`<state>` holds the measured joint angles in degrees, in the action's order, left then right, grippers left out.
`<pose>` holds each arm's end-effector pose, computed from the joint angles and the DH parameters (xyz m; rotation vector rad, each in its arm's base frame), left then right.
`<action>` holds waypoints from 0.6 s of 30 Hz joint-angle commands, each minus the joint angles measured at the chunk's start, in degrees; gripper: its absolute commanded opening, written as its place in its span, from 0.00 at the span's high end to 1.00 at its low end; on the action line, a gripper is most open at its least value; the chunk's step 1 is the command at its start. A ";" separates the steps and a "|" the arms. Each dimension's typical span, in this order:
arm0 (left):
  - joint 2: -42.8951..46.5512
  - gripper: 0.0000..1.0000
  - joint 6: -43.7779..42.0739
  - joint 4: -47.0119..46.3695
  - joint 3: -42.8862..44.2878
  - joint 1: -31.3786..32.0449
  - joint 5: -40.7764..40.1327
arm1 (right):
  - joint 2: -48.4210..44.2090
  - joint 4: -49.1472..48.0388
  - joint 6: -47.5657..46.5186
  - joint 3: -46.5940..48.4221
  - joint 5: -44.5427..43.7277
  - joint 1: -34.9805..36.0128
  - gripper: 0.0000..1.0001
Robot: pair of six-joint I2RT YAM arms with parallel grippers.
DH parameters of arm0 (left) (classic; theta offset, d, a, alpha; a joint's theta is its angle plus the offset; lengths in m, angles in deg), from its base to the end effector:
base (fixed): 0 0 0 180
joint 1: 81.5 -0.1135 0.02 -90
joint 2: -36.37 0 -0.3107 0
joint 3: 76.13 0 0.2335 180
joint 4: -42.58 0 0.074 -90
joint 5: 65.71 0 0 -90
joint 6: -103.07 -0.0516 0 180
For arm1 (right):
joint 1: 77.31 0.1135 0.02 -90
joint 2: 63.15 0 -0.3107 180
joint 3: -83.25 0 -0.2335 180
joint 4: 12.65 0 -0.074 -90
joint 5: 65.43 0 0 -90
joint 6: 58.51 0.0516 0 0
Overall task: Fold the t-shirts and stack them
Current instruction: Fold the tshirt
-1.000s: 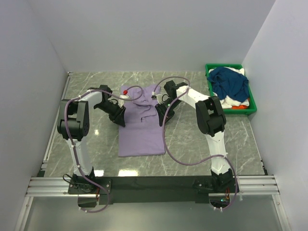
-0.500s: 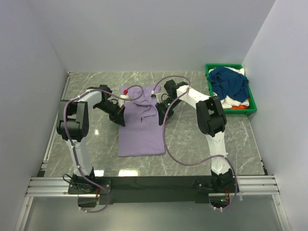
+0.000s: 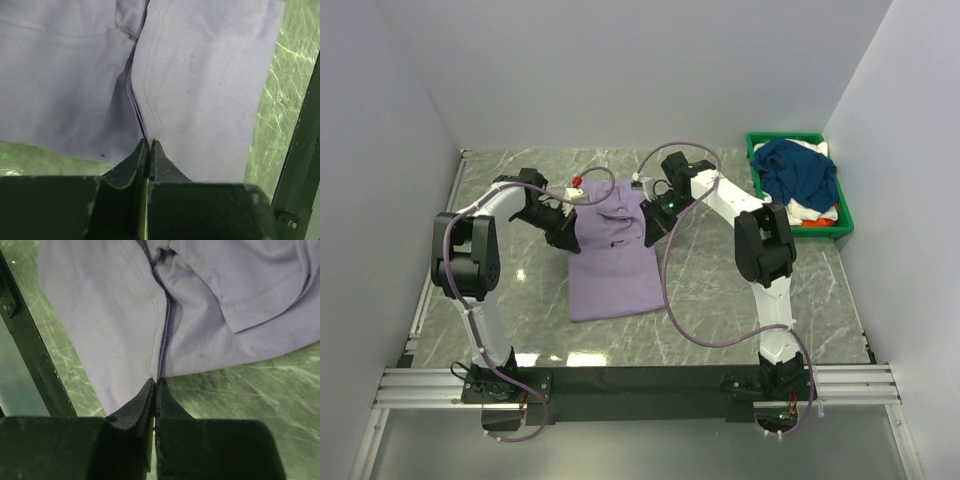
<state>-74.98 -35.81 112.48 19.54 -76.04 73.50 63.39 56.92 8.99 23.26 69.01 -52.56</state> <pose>0.3608 -0.0737 0.2324 1.2084 2.2553 -1.0519 0.4059 0.2269 0.2290 -1.2093 2.4280 1.1130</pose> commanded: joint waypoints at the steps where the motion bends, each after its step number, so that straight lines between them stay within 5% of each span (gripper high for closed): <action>1: 2.19 0.99 -3.14 0.53 3.07 -0.88 3.96 | -1.38 0.34 -2.36 4.21 2.04 -0.23 1.00; 18: 6.23 0.99 -12.64 7.75 -4.92 -0.88 5.11 | -8.15 0.18 -3.78 -10.10 3.98 2.32 1.00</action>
<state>-72.99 -45.45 118.18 15.93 -76.98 76.12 61.31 58.30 4.90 14.82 70.37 -51.82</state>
